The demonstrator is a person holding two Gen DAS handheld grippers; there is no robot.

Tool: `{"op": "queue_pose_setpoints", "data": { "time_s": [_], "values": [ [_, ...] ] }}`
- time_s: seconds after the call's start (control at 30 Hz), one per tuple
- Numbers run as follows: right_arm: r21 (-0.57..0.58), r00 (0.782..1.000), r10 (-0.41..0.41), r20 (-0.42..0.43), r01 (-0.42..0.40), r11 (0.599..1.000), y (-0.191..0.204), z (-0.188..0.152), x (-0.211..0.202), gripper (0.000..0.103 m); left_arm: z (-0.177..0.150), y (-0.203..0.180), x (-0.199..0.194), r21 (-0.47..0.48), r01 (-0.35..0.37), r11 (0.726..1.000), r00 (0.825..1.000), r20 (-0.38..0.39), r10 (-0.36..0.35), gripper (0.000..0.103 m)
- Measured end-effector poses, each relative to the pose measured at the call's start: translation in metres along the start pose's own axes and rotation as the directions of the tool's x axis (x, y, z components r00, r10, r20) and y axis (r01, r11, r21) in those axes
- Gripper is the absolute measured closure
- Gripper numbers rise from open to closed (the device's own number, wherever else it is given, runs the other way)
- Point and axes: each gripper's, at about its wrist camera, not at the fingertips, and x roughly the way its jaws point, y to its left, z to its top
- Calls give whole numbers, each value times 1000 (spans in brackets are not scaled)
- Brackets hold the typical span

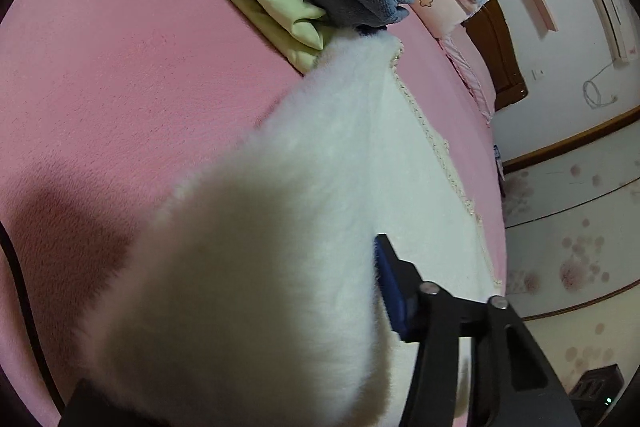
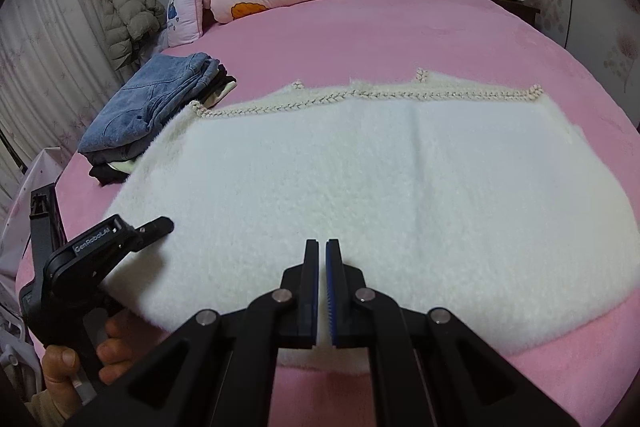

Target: Fold large clothes

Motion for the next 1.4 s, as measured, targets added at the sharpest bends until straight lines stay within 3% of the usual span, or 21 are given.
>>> {"op": "queue_pose_setpoints", "data": {
  "time_s": [0.2, 0.6, 0.8, 1.0, 1.1, 1.17, 1.4],
  "values": [
    [-3, 1000, -5, -11, 4, 1000, 0, 5, 14, 100, 2, -15, -7, 104, 14, 994, 1000, 16, -16, 79],
    [-56, 988, -86, -126, 80, 995, 4, -4, 52, 103, 4, -84, -24, 319, -27, 947, 996, 91, -2, 82],
    [12, 986, -3, -166, 5, 1000, -11, -1, 58, 103, 0, -131, -36, 414, -32, 910, 992, 124, -22, 82],
    [47, 970, 121, -212, -113, 992, -26, 5, 57, 103, -25, -178, -50, 505, -20, 863, 985, 158, -70, 82],
    [101, 951, 204, -231, -185, 977, -39, 10, 50, 103, -35, -198, -56, 535, 1, 845, 981, 162, -103, 82],
    [135, 951, 231, -207, -206, 969, -52, 11, 37, 103, -43, -214, -55, 552, 21, 833, 980, 155, -128, 83],
    [147, 985, 133, -114, -115, 982, -116, 10, -24, 103, -77, -280, -34, 609, 127, 783, 973, 78, -219, 83]
  ]
}}
